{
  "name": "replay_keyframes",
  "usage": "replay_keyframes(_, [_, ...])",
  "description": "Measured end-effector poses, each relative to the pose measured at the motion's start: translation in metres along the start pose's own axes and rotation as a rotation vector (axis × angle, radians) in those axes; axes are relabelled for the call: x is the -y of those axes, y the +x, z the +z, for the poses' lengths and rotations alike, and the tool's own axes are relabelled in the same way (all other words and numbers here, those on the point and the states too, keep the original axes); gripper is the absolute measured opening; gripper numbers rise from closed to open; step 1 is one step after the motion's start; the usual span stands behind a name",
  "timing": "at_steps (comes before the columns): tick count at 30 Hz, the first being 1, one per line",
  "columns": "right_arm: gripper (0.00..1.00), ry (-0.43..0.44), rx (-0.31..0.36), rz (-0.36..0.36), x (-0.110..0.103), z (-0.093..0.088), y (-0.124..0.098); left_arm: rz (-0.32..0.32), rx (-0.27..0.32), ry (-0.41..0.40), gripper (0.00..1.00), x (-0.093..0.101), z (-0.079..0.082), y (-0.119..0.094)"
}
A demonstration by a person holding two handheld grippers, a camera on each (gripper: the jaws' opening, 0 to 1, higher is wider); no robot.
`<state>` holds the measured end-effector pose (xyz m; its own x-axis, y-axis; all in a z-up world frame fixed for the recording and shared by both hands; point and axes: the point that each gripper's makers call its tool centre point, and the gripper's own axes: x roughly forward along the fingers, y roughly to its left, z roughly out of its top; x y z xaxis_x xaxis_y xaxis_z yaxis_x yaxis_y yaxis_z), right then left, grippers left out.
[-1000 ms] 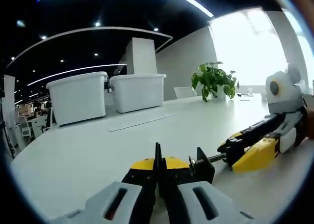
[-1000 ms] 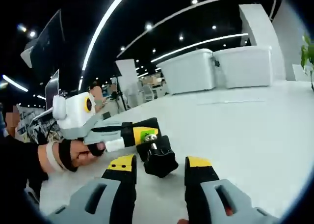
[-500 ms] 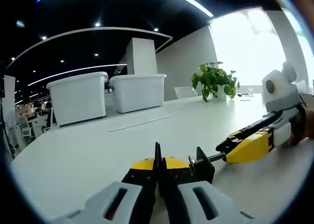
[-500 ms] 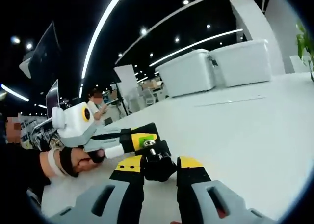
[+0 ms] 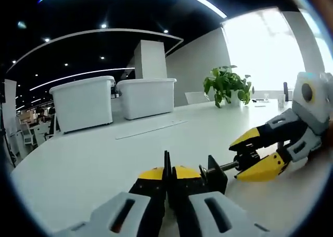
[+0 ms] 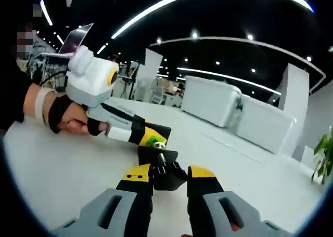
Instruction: Clamp the fixed fixture on the desktop, loosen the retaining clip, secure it to the edge of the desk, and tighten the retaining clip.
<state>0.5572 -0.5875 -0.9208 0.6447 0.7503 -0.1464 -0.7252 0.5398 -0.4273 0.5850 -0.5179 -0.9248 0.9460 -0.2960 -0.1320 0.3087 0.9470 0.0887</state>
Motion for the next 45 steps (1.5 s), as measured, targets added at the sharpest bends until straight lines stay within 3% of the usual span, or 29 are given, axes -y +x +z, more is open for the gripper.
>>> replay_keyframes(3, [0.22, -0.124, -0.005, -0.024, -0.004, 0.002, -0.003, 0.001, 0.0, 0.001, 0.05, 0.0, 0.0, 0.0])
replay_keyframes(5, [0.22, -0.139, -0.007, -0.03, -0.006, 0.002, -0.005, 0.001, 0.0, 0.0, 0.05, 0.0, 0.0, -0.001])
replay_keyframes(9, [0.22, -0.275, -0.011, -0.055, -0.009, 0.005, -0.008, 0.003, -0.001, 0.003, 0.05, 0.0, 0.0, -0.002])
replay_keyframes(14, [0.23, -0.29, -0.01, -0.062, -0.008, 0.002, -0.005, 0.008, -0.001, 0.01, 0.05, 0.0, 0.0, -0.001])
replay_keyframes(15, [0.23, -0.265, -0.007, -0.063, -0.007, 0.002, -0.006, 0.01, -0.001, 0.02, 0.05, 0.001, 0.0, -0.001])
replay_keyframes(17, [0.25, -0.108, -0.006, -0.008, -0.009, -0.003, -0.006, 0.011, -0.001, 0.023, 0.05, 0.001, 0.0, -0.001])
replay_keyframes(19, [0.31, 0.112, -0.022, 0.03, -0.008, -0.007, -0.007, 0.012, 0.0, 0.025, 0.05, 0.001, 0.0, -0.001])
replay_keyframes(21, [0.41, 0.264, 0.021, 0.076, -0.002, -0.001, -0.009, 0.013, -0.001, 0.032, 0.05, 0.002, 0.0, 0.0])
replay_keyframes(22, [0.44, 0.4, 0.018, 0.076, 0.002, -0.002, -0.01, 0.012, -0.001, 0.03, 0.05, 0.002, 0.0, 0.0])
replay_keyframes(24, [0.43, 0.64, -0.01, 0.131, 0.001, -0.008, -0.009, 0.012, -0.001, 0.028, 0.05, 0.002, 0.0, 0.001])
replay_keyframes(26, [0.4, 0.797, -0.043, 0.123, 0.008, -0.018, -0.003, 0.012, 0.0, 0.026, 0.05, 0.002, 0.0, 0.001])
replay_keyframes(30, [0.32, 0.847, -0.037, 0.125, 0.017, -0.021, 0.005, 0.012, 0.0, 0.028, 0.05, 0.002, -0.001, 0.001])
replay_keyframes(37, [0.25, 0.827, -0.017, 0.144, 0.015, -0.017, 0.011, 0.01, 0.0, 0.029, 0.05, 0.002, -0.001, 0.002])
replay_keyframes(41, [0.24, 0.932, -0.056, 0.114, 0.018, -0.021, 0.013, 0.011, 0.001, 0.03, 0.05, 0.002, -0.002, 0.003])
replay_keyframes(43, [0.22, 0.892, -0.039, 0.101, 0.017, -0.018, 0.011, 0.013, 0.0, 0.032, 0.05, 0.002, -0.002, 0.003])
replay_keyframes(45, [0.22, 0.712, -0.021, 0.085, 0.017, -0.013, 0.011, 0.012, 0.0, 0.029, 0.05, 0.002, -0.002, 0.003])
